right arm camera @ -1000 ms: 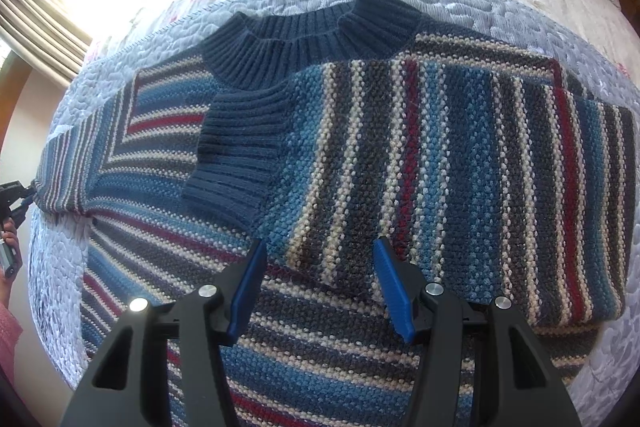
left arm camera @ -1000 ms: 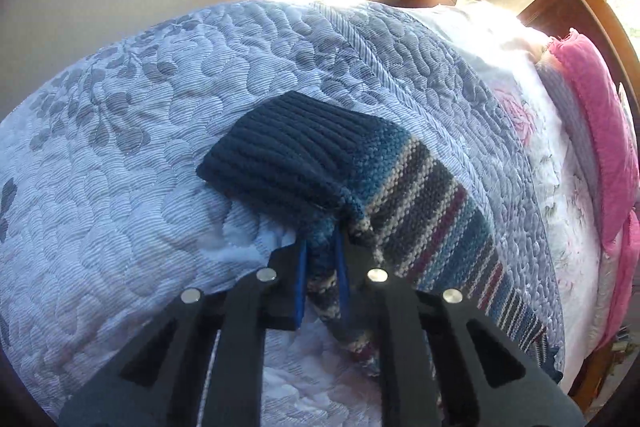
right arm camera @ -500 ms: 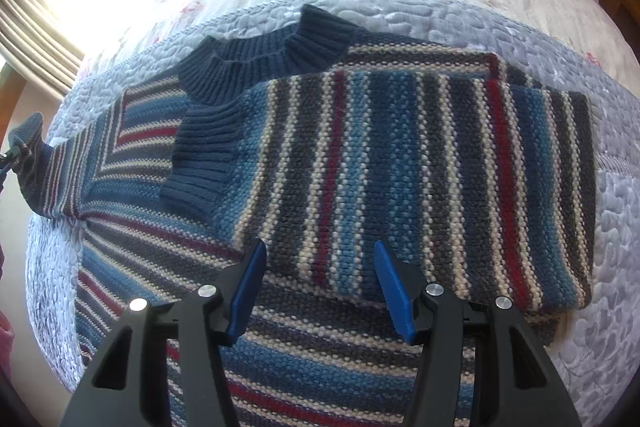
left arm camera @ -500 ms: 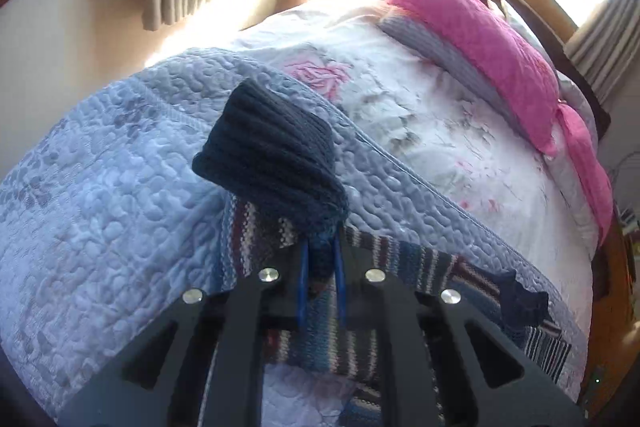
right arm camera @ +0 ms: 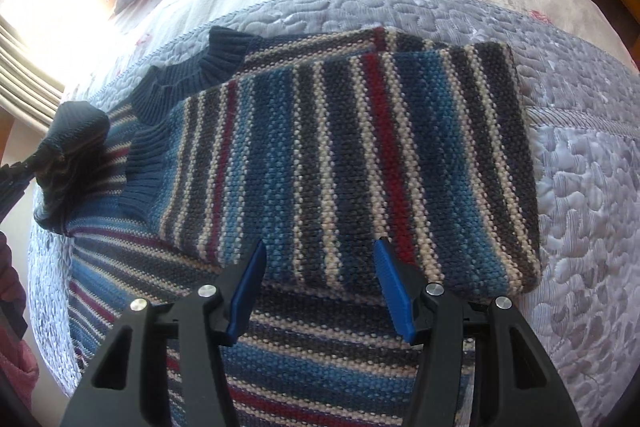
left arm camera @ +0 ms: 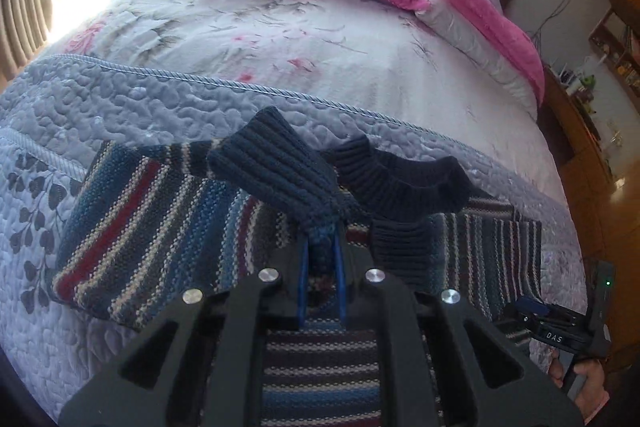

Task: Fold small clothes
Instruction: 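Fold the held sleeve across the sweater body with the left tool, then release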

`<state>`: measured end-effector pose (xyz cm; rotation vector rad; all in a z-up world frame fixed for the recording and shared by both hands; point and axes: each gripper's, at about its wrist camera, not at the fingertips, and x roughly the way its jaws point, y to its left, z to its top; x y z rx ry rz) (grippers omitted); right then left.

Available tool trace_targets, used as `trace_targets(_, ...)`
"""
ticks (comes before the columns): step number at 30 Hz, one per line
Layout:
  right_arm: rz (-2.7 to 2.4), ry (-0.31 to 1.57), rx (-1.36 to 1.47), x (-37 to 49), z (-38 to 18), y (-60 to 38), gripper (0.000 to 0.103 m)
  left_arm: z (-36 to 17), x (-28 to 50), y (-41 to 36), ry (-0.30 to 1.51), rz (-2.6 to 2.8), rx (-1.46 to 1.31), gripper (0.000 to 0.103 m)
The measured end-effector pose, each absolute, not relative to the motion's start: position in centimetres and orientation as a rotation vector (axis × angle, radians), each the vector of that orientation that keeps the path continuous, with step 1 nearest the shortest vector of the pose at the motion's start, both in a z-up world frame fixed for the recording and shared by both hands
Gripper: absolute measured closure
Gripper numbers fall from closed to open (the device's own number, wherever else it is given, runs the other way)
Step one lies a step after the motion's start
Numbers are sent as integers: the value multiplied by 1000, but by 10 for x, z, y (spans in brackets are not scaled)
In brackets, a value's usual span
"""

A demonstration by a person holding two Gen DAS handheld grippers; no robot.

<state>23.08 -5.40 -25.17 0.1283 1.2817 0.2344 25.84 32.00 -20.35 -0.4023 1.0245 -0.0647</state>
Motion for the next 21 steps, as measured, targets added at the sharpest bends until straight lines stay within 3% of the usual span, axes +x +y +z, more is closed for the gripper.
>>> trace_targets(11, 246, 1283, 154, 224, -256, -80, 46, -239, 269, 243, 1116, -105, -293, 89)
trace_targets(13, 244, 1284, 156, 223, -256, -78, 46, -238, 263, 220, 1110, -172, -195, 77)
trace_targets(16, 243, 1289, 154, 224, -254, -74, 46, -241, 249, 192, 1148, -356, -106, 72)
trace_targets(21, 293, 1277, 176, 228, -237, -59, 46, -223, 229, 237, 1119, -314, -218, 71)
